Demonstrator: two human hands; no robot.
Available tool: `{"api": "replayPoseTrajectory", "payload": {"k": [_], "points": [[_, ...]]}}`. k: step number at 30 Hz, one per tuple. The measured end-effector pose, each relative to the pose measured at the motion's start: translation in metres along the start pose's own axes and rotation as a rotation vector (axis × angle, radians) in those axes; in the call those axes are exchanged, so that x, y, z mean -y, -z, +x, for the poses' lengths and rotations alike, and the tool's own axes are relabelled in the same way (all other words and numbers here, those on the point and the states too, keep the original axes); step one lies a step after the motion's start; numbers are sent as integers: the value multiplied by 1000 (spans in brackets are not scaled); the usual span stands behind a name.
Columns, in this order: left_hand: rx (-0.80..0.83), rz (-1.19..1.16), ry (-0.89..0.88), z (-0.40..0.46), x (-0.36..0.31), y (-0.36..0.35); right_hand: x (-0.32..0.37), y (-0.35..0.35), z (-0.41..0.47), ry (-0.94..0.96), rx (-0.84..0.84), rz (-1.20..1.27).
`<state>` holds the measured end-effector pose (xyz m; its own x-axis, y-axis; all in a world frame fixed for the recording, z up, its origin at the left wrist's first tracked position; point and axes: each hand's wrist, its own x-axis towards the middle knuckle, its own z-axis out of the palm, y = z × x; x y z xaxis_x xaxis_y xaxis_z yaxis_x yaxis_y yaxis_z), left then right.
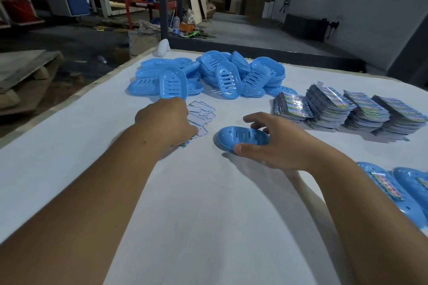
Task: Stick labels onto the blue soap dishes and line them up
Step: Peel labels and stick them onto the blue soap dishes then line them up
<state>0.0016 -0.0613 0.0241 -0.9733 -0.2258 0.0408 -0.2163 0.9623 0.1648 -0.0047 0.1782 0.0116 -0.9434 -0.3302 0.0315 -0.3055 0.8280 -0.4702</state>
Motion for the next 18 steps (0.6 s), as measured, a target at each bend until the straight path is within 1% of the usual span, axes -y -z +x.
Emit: {"api": "replayPoseTrajectory", "payload": {"k": [5,10,12,15,17,18], "points": [[-47,-63,-11,3,1,-1,-1,-1,0,11,-25,-1],[-152,-290,-20,8,1,-1,0,0,-1,44,-86,11],[-198,-422,-23,10,-1,0,2,-1,-1,56,-134,24],[-267,-736,-65,9,-6,6,7,-6,1,89,-274,71],[-260,-968,-83,5,-10,9,11,-11,3,93,-352,130],[-230,-1072,-77,3,-13,10,13,-12,4,87,-368,159]]}}
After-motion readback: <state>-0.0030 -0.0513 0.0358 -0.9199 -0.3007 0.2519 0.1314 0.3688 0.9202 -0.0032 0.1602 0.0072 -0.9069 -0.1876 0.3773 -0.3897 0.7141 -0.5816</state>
